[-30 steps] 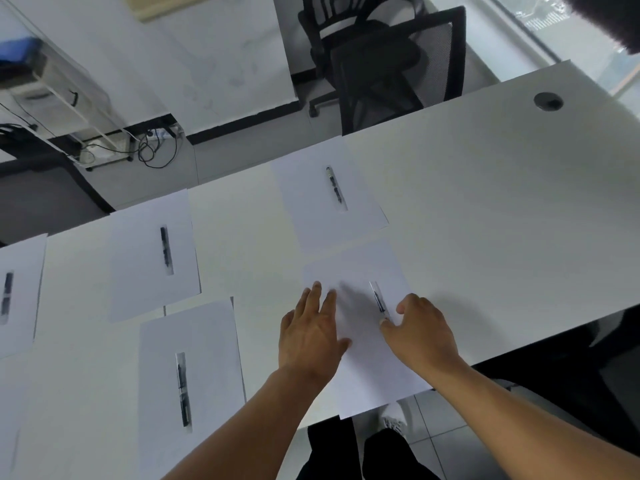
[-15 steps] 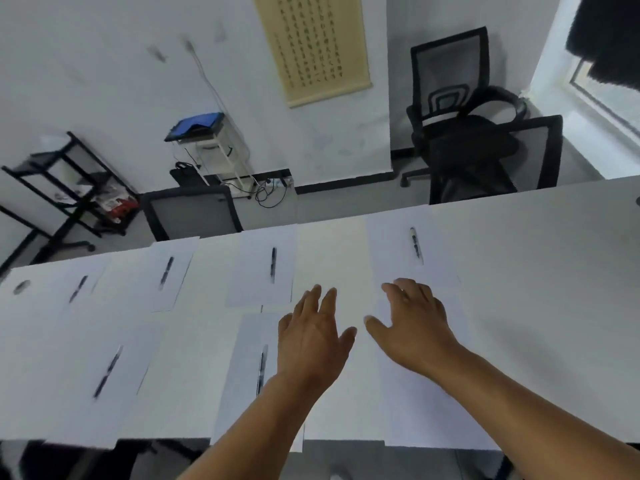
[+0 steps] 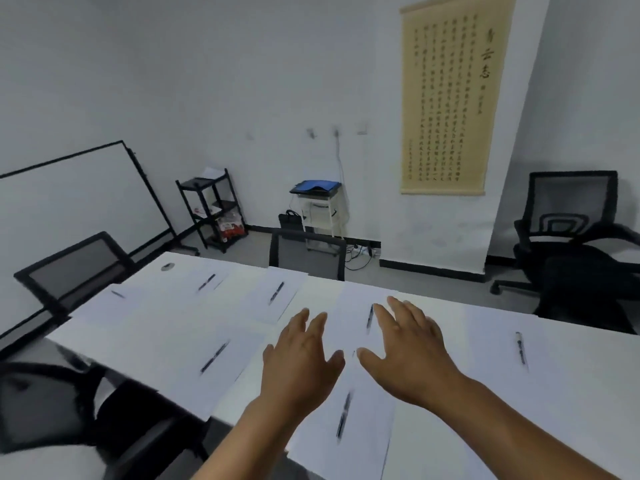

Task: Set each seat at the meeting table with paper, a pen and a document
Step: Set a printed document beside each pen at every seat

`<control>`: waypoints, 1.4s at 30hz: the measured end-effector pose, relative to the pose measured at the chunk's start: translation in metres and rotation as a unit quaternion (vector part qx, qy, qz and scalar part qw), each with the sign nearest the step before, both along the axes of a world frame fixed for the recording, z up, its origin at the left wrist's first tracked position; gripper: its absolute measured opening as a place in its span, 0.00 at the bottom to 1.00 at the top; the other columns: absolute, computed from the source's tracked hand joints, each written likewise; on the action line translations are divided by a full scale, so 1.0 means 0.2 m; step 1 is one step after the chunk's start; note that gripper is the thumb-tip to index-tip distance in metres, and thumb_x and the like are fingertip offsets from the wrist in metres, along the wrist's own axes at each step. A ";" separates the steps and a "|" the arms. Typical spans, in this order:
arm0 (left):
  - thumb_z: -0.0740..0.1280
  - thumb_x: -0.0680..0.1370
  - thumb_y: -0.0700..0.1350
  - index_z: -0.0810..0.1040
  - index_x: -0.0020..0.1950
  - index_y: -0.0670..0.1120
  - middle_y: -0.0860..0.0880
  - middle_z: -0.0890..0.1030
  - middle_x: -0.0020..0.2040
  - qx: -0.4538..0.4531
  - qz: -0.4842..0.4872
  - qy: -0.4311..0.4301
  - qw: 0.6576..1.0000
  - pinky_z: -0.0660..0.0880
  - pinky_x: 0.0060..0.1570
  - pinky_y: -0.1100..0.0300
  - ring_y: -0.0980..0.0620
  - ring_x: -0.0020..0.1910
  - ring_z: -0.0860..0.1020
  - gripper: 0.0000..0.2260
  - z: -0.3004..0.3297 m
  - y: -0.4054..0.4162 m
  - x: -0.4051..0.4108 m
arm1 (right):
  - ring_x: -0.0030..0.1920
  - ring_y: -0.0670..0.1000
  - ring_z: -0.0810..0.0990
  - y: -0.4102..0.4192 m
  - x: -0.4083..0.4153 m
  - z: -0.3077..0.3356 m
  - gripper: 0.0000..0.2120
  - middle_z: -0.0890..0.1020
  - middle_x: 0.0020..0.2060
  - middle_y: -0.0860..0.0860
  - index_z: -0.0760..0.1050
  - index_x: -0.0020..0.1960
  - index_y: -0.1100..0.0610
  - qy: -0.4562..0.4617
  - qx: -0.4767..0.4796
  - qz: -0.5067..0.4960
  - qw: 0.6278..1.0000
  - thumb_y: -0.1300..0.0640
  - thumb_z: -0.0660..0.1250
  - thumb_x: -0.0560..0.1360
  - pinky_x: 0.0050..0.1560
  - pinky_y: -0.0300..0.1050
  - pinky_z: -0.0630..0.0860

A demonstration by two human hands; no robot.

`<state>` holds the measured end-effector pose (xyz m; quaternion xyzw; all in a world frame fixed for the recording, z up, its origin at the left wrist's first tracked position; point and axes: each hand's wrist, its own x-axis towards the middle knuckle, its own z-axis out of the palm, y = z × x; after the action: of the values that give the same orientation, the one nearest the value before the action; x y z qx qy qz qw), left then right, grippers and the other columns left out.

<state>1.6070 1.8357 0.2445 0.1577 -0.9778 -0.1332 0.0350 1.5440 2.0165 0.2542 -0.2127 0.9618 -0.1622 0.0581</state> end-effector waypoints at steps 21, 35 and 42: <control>0.63 0.83 0.64 0.52 0.88 0.60 0.52 0.50 0.90 0.009 0.333 0.027 0.943 0.63 0.82 0.38 0.48 0.88 0.54 0.36 0.37 -1.83 1.88 | 0.86 0.57 0.35 -2.26 1.32 0.40 0.44 0.38 0.87 0.51 0.39 0.87 0.47 0.030 -0.008 0.340 0.940 0.34 0.58 0.82 0.85 0.63 0.41; 0.61 0.85 0.63 0.49 0.88 0.60 0.53 0.47 0.90 -0.024 0.449 0.020 0.893 0.59 0.84 0.37 0.49 0.88 0.52 0.35 0.48 -2.75 1.95 | 0.87 0.57 0.40 -3.47 1.30 0.38 0.44 0.42 0.87 0.52 0.43 0.88 0.47 0.023 -0.059 0.462 0.884 0.35 0.59 0.79 0.85 0.63 0.47; 0.62 0.85 0.63 0.50 0.89 0.60 0.53 0.48 0.90 -0.011 0.482 0.019 0.876 0.58 0.84 0.40 0.49 0.88 0.53 0.35 0.48 -3.20 1.85 | 0.87 0.57 0.39 -4.01 1.19 0.40 0.45 0.42 0.87 0.52 0.41 0.88 0.47 0.022 -0.044 0.501 0.864 0.34 0.59 0.80 0.85 0.63 0.47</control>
<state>1.9779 1.1952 0.3397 0.6063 -0.7815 -0.0916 0.1154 1.7827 1.2154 0.3336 -0.6720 0.7185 -0.1487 0.1004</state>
